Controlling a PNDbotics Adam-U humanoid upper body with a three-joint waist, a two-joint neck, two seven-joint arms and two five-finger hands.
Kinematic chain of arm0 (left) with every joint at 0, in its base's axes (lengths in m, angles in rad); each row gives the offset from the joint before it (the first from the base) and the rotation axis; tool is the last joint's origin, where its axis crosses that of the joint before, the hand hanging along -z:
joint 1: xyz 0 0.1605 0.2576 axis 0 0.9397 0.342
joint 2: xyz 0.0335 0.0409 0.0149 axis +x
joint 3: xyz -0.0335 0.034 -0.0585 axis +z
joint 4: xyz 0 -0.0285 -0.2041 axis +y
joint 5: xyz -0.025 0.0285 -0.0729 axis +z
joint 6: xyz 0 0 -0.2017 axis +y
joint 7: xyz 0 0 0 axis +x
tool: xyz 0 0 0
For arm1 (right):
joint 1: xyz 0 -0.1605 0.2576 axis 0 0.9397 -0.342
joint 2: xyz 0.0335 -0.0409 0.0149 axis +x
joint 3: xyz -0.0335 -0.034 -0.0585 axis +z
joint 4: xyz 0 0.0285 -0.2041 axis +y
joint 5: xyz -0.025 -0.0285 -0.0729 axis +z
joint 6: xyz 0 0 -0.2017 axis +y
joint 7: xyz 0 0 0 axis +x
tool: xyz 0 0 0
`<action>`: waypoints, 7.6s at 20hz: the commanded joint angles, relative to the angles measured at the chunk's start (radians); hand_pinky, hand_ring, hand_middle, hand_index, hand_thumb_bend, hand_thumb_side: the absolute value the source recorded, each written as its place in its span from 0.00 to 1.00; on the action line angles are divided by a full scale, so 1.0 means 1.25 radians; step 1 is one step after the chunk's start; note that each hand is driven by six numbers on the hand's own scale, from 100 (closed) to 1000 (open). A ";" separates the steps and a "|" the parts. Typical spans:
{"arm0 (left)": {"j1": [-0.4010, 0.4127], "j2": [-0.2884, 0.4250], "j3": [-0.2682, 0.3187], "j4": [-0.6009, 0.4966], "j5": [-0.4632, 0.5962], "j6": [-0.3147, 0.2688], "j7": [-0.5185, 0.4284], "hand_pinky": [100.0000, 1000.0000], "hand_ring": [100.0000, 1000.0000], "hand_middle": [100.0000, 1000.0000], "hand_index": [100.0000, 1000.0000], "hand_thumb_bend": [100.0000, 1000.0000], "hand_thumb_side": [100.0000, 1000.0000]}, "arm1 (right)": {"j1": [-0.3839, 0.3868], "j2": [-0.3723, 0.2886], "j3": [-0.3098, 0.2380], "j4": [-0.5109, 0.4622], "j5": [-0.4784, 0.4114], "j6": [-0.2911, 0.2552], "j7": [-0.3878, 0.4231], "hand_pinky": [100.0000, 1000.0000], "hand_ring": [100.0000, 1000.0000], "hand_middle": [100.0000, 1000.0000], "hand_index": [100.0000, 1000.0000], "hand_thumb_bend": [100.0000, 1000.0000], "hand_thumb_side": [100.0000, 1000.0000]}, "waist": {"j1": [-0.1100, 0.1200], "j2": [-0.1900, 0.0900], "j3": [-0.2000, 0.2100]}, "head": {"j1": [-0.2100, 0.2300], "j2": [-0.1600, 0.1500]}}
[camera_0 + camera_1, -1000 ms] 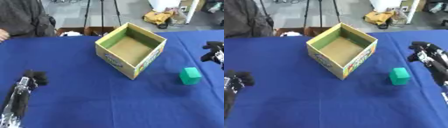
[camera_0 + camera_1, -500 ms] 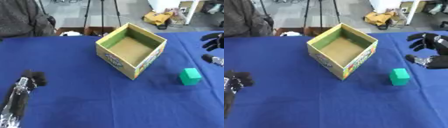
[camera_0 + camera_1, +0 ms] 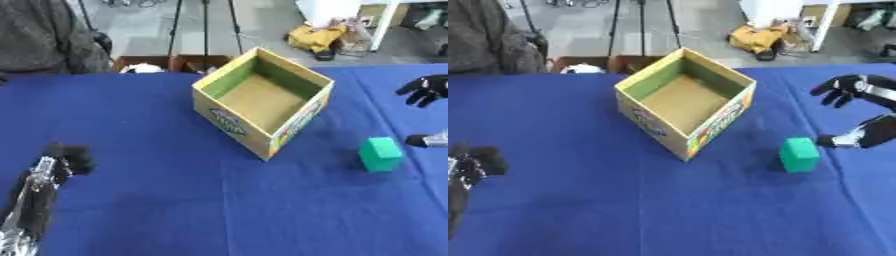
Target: Pick up objects on the table and place them in the box.
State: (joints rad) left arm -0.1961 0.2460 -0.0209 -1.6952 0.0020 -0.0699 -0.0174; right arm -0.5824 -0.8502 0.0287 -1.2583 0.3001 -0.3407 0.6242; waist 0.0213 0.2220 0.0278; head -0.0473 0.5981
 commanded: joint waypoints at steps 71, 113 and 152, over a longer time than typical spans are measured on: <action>-0.009 0.014 -0.004 -0.011 0.000 -0.001 -0.006 0.64 0.58 0.52 0.68 0.31 1.00 | -0.091 0.061 0.027 0.133 0.182 -0.063 -0.155 0.62 0.58 0.28 0.30 0.04 0.26 | -0.001 -0.013 0.013 | -0.009 0.005; -0.049 0.002 -0.026 -0.019 0.008 0.001 -0.029 0.64 0.58 0.52 0.68 0.32 1.00 | -0.365 0.285 0.007 0.382 0.609 0.077 -0.368 0.76 0.79 0.79 0.78 0.42 0.53 | -0.031 0.014 0.169 | -0.051 -0.026; -0.014 -0.001 0.029 -0.017 0.010 -0.003 0.032 0.64 0.57 0.51 0.68 0.32 0.99 | 0.246 0.233 -0.135 -0.315 -0.535 0.190 -0.518 0.57 0.54 0.67 0.67 0.00 0.71 | 0.019 -0.003 -0.008 | 0.036 -0.017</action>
State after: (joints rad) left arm -0.2100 0.2365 0.0016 -1.7012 0.0112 -0.0723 0.0153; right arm -0.2673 -0.5453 -0.1281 -1.6279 -0.3580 -0.1089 -0.0221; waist 0.0486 0.2357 0.0184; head -0.0042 0.5797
